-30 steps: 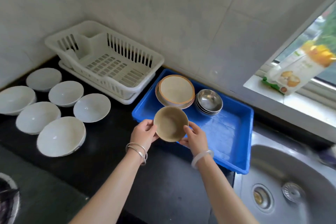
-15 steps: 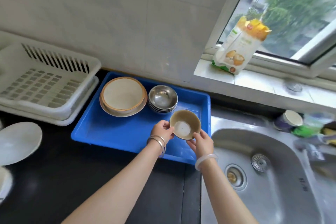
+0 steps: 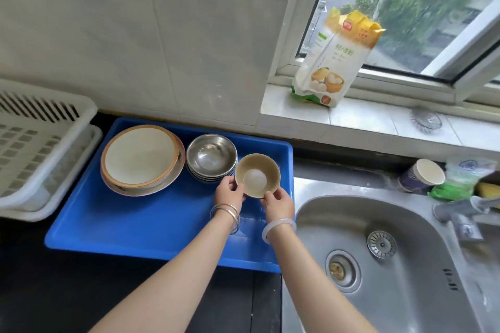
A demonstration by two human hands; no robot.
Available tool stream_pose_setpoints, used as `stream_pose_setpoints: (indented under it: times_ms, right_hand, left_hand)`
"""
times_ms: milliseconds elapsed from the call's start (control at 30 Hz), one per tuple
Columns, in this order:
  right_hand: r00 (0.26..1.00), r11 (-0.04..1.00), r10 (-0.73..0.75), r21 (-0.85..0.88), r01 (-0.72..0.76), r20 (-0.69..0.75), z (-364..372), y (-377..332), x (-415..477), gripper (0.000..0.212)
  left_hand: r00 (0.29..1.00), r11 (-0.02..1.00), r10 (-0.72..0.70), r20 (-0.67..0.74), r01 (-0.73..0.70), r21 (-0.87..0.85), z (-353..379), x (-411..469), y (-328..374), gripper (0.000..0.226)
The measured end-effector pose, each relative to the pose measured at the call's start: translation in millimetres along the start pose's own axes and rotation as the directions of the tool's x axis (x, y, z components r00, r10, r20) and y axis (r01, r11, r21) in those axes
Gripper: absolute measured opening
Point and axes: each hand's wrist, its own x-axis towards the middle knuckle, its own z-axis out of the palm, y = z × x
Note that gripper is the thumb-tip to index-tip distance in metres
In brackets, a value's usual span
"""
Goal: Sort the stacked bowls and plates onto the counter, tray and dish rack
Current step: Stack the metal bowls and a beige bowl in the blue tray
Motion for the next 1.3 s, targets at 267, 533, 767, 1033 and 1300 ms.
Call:
stream_pose_setpoints:
  times_ms: [267,533,767,1033,1300]
  right_hand:
    - [0.998,0.998,0.051,0.034,-0.05,-0.03,13,-2,18,0.029]
    - [0.997,0.994,0.067,0.089,-0.065,-0.027,17,-5,30,0.024]
    - [0.987,0.958,0.147,0.239,-0.157,0.058,17,-13,33,0.024]
    - [0.994,0.995,0.089,0.046,-0.092,0.063,7,-15,27,0.027]
    - [0.989,0.961,-0.064,-0.26,0.098,0.136,-9,-16,-27,0.032]
  left_hand:
    - [1.0,1.0,-0.02,0.001,0.02,-0.018,16,18,-8,0.024]
    - [0.996,1.0,-0.013,0.085,0.014,-0.014,23,24,-9,0.035]
    - [0.997,0.999,-0.011,0.075,0.008,0.042,22,28,-11,0.033]
    - [0.995,0.998,-0.055,0.083,0.056,-0.007,10,18,-3,0.044]
    - [0.988,0.952,0.082,0.132,-0.117,0.284,-51,-20,3,0.027]
